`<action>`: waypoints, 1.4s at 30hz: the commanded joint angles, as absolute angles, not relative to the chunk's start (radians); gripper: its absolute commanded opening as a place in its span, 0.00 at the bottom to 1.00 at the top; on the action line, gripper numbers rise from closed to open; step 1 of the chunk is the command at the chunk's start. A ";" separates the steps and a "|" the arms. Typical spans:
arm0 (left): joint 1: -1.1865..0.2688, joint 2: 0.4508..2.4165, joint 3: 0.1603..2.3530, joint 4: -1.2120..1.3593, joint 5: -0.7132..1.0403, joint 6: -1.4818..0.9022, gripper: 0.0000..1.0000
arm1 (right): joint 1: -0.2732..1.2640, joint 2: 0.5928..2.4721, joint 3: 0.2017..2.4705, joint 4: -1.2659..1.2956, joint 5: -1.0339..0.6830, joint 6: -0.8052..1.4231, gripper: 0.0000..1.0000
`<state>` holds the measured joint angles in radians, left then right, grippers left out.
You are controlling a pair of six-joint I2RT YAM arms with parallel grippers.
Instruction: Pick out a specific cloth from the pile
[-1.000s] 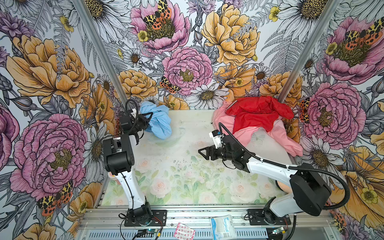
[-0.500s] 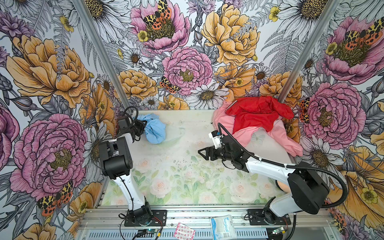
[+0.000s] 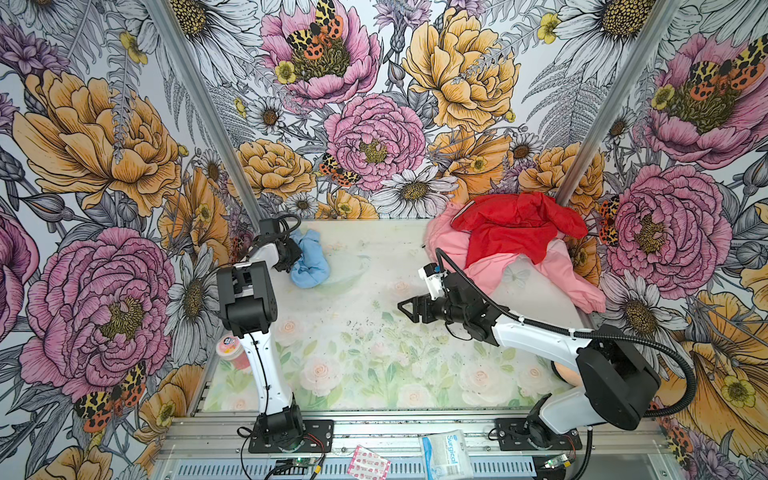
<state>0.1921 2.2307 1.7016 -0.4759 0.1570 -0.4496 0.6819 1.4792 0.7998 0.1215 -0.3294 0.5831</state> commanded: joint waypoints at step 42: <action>-0.008 1.362 1.071 -0.187 -0.271 -0.291 0.99 | 0.317 1.124 0.687 0.044 -0.254 0.435 0.78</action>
